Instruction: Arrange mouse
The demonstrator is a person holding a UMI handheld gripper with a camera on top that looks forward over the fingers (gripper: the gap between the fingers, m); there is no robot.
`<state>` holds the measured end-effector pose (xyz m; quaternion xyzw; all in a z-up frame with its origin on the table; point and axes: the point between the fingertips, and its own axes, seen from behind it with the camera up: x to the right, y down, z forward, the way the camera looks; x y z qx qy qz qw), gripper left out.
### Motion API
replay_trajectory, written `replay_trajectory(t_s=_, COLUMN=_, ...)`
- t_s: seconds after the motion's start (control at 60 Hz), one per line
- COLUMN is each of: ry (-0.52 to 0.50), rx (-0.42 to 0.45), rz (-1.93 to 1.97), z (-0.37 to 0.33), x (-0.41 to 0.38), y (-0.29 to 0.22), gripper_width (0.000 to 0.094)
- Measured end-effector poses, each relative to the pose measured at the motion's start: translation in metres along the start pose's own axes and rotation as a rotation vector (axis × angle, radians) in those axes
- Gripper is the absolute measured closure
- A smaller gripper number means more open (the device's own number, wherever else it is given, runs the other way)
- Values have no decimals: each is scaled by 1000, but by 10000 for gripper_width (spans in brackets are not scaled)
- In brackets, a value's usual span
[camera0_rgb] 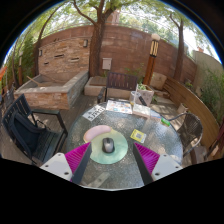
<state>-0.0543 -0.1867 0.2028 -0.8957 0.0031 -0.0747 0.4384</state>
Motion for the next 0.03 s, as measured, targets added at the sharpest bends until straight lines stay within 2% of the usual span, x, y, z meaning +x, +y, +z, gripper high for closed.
replay_trajectory(t_s=0.033, ry=-2, rx=-2, rz=1, z=0, x=-1, y=0, gripper_width=83)
